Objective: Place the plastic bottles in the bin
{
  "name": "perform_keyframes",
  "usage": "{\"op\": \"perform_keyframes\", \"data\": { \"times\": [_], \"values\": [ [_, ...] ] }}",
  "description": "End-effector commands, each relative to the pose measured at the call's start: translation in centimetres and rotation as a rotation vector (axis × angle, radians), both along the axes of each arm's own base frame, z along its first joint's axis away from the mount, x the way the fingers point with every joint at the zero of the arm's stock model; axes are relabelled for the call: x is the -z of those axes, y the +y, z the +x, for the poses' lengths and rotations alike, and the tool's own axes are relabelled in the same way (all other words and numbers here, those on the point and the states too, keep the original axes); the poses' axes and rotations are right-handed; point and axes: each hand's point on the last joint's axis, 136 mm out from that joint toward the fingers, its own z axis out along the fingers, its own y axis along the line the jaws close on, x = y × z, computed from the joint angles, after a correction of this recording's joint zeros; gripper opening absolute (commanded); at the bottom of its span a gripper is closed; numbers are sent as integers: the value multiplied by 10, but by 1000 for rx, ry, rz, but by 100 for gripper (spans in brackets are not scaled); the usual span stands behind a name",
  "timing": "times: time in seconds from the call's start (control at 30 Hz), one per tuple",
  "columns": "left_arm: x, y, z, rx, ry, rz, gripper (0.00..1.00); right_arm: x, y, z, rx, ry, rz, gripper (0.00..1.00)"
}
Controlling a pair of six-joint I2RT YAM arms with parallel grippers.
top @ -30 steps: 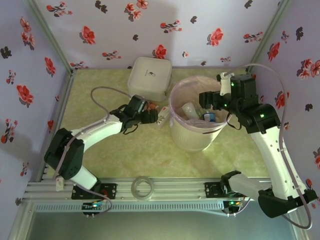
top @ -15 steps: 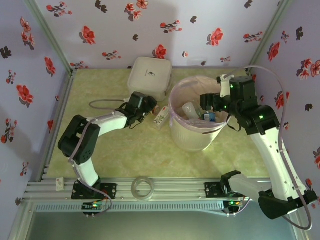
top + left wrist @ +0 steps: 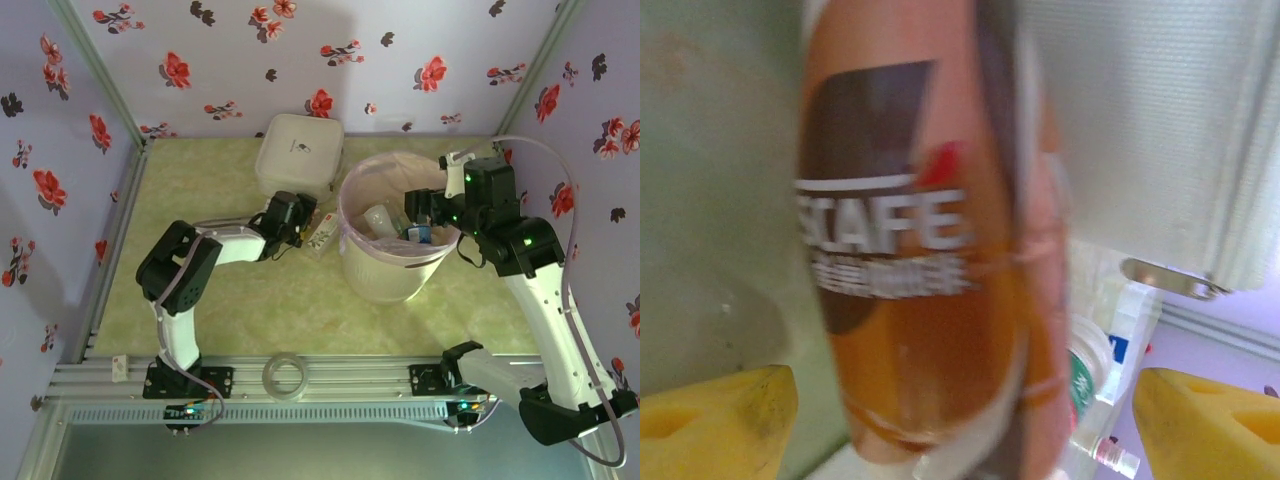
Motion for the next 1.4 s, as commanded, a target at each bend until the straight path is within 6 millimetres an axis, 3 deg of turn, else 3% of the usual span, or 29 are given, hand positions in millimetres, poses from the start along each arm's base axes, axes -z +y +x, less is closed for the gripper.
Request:
{"op": "perform_keyframes", "data": {
  "times": [0.0,0.2,0.63,1.07,1.23,1.37],
  "values": [
    [10,-3,4,-61,11,-43,87,1,-8,-6,21,1,-35,84],
    [25,-2,4,-89,30,-62,82,0,-11,-8,30,-8,-40,84],
    [17,3,5,-85,2,-17,60,0,-13,-10,33,-6,-44,85],
    [-92,26,1,34,-293,226,53,-17,-4,-15,-3,-41,31,85],
    [-128,37,-12,125,-430,344,35,-29,11,-13,-52,-57,101,84],
    [-149,43,-26,237,-531,407,23,-43,37,-6,-146,-61,210,85]
  ]
}}
